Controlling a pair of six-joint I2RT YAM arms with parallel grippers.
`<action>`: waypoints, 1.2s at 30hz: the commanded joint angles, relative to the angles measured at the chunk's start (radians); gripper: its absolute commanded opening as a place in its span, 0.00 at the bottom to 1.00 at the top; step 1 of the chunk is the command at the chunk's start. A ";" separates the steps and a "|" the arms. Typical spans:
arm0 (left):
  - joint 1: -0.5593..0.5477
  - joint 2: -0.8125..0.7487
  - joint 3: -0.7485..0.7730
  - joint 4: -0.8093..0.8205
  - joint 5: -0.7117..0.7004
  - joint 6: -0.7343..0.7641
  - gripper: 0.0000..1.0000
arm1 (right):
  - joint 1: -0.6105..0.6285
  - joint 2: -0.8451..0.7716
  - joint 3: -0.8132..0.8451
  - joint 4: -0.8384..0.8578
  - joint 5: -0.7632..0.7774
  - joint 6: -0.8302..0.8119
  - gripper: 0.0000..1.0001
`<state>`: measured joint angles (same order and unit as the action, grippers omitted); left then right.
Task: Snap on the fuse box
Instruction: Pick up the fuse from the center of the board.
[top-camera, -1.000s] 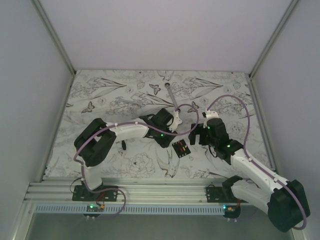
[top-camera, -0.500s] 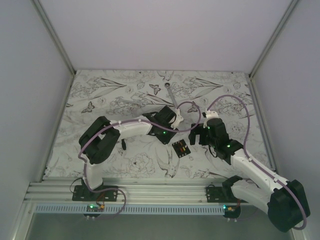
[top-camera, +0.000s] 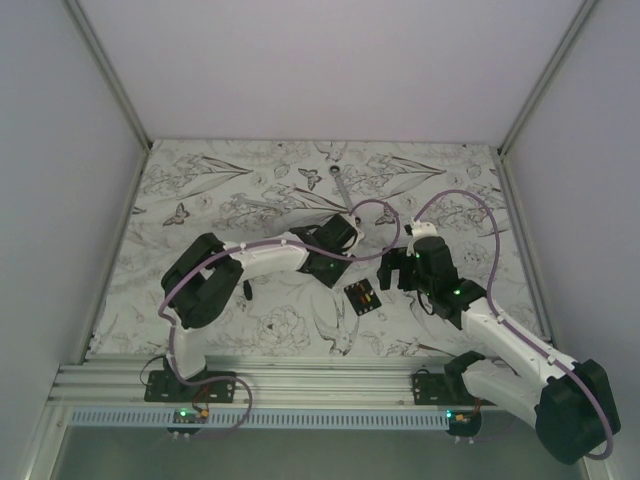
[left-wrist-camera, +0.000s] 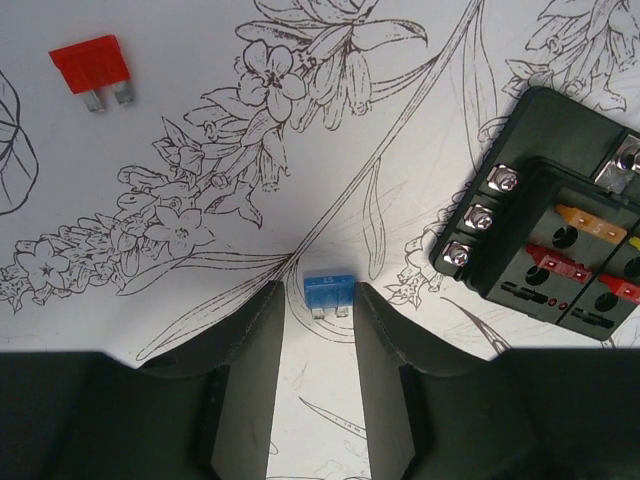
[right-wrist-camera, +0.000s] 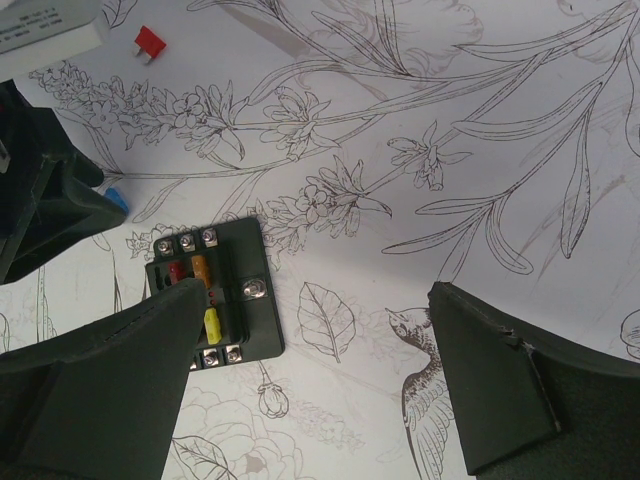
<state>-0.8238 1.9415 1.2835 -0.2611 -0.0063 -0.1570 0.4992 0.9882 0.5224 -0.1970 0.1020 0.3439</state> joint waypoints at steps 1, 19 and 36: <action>-0.013 0.046 0.016 -0.075 -0.032 -0.045 0.37 | -0.010 -0.017 -0.001 0.021 0.001 -0.010 1.00; -0.026 0.107 0.062 -0.151 -0.033 -0.110 0.27 | -0.010 -0.031 -0.010 0.019 -0.005 -0.008 1.00; -0.015 -0.100 0.098 -0.164 -0.216 -0.288 0.18 | 0.016 -0.076 -0.119 0.319 -0.204 0.097 0.99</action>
<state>-0.8444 1.9366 1.3579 -0.3820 -0.1234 -0.3489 0.4992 0.9291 0.4351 -0.0731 -0.0124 0.3836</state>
